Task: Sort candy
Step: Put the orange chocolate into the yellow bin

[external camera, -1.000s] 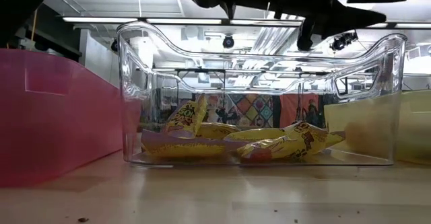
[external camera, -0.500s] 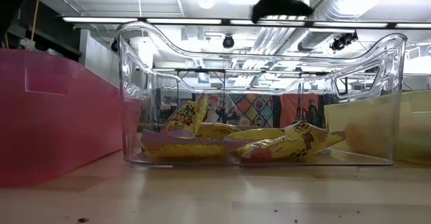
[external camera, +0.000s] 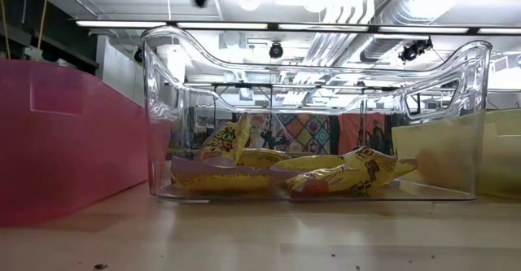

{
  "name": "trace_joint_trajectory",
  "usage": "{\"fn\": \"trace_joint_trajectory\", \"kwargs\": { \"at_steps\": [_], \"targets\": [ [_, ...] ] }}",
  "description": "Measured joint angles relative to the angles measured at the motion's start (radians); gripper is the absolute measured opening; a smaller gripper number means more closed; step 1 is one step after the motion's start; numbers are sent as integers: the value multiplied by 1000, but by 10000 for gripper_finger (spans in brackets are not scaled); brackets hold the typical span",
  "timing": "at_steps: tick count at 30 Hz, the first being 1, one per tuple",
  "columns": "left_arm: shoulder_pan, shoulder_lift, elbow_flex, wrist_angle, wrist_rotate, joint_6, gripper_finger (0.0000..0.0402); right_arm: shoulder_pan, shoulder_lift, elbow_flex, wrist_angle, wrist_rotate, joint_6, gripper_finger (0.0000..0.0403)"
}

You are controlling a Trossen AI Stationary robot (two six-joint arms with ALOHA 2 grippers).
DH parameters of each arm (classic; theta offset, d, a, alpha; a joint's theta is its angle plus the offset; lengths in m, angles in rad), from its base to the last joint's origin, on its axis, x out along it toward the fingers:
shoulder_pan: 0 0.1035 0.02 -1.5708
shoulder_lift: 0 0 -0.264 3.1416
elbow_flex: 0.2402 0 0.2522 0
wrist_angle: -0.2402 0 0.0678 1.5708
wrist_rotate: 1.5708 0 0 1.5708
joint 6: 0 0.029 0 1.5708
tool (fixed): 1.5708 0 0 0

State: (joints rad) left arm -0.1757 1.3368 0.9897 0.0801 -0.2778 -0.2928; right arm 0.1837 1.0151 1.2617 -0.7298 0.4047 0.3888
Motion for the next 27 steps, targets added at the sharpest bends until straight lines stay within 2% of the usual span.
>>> {"fn": "trace_joint_trajectory", "kwargs": {
  "at_steps": [5, 9, 16, 19, 21, 25, 27],
  "targets": [
    [-75, -171, -246, 213, -142, -49, 225, -1, 32, 0, 40, 11, 3, 243],
    [-103, -256, -339, 261, -225, -73, 224, 0, 76, 0, 63, 4, -7, 243],
    [-107, -330, -359, 262, -253, -72, 225, -1, 175, 0, 89, -30, -9, 243],
    [-107, -356, -359, 259, -253, -72, 225, -35, 235, 0, 158, 30, 72, 243],
    [-107, -374, -359, 261, -253, -72, 225, -97, 284, 0, 215, 27, 135, 243],
    [-107, -409, -359, 259, -253, -72, 225, -244, 413, 0, 314, -129, 247, 243],
    [-107, -426, -359, 262, -253, -71, 225, -304, 485, 0, 331, -169, 267, 243]
  ]
}}
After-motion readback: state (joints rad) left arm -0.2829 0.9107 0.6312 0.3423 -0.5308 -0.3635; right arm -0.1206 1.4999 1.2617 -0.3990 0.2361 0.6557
